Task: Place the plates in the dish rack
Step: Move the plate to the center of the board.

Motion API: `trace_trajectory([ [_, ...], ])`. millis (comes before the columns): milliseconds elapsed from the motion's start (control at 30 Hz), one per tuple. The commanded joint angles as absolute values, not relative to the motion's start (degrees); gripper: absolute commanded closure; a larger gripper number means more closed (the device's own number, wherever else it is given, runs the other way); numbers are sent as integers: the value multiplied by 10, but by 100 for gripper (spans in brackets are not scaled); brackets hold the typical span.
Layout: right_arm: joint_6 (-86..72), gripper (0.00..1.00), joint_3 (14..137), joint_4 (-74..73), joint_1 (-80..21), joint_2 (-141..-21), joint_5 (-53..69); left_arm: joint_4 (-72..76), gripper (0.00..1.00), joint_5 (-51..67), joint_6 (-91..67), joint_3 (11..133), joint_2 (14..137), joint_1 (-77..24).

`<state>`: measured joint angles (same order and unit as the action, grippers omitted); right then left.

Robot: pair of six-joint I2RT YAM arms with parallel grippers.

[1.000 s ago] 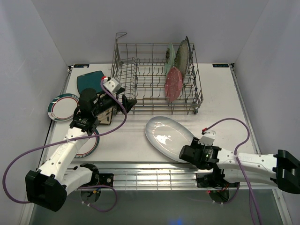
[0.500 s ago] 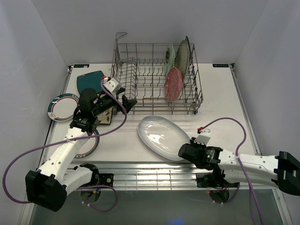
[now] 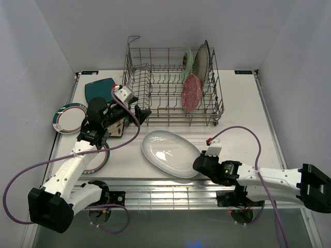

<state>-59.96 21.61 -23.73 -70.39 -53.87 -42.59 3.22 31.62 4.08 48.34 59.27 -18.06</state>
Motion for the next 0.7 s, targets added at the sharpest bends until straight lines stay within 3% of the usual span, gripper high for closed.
trace_trajectory([
  [0,-515,92,250,-223,-707,-585,-413,36,2,329,45,478,587,-178],
  [433,-450,89,344,-214,-693,-711,-466,30,2,342,49,477,583,-178],
  [667,-381,89,338,-153,-607,-713,-435,29,2,349,52,478,584,-178],
])
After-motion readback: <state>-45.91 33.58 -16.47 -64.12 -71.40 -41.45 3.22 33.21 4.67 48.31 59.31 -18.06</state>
